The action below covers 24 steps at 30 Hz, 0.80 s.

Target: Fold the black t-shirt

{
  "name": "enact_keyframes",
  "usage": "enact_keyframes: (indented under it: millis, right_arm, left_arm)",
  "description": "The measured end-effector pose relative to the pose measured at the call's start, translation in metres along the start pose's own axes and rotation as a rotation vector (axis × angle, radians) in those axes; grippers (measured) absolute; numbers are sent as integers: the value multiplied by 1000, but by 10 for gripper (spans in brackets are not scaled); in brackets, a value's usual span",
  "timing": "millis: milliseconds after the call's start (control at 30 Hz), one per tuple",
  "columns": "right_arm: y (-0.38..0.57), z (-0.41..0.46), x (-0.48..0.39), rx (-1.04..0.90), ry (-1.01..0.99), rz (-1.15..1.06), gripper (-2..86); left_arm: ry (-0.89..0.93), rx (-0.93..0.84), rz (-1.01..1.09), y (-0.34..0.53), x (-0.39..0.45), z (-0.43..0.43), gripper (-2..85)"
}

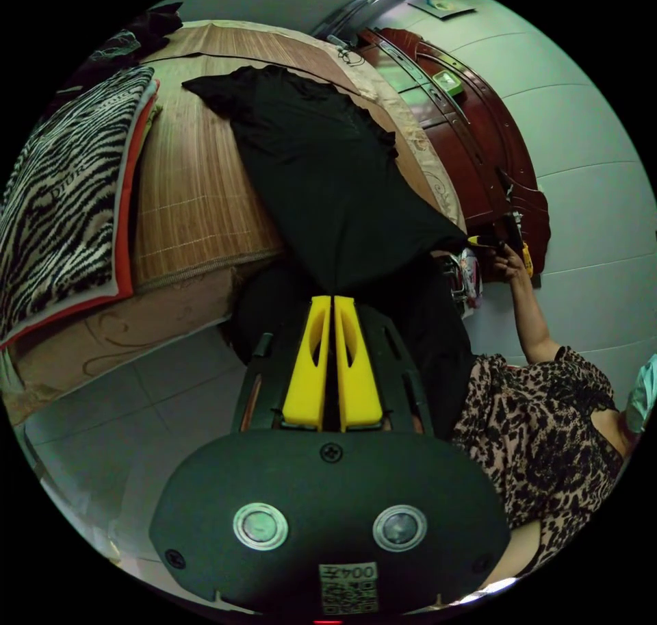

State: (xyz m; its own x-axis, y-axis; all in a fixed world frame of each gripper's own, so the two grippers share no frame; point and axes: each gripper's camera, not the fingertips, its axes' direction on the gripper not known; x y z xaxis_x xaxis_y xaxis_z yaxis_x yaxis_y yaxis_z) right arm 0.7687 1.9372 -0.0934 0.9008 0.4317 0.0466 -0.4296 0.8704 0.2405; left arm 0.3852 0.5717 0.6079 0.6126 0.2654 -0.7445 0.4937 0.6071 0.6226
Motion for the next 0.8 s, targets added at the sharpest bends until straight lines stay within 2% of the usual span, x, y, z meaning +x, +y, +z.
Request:
enact_keyframes:
  millis: [433,600,700,767,800]
  right_arm:
    - [103,29,-13,14,-127,84,-7]
    - [127,64,-11,37,-147,189,-2]
    - [133,60,-28,97,87,266,9]
    - [122,48,-64,164,324,251,1]
    - [117,44,-75,189,364,234,-1]
  left_arm:
    - [5,-108,-2,47,4,28,9]
    - [46,-58,-42,63,-10,45,14]
    - [-60,-23,-74,61,-17,29,15]
    - [-139,20,-66,51,-18,12,15]
    - [-180,73,-50,40,-17,-1,15]
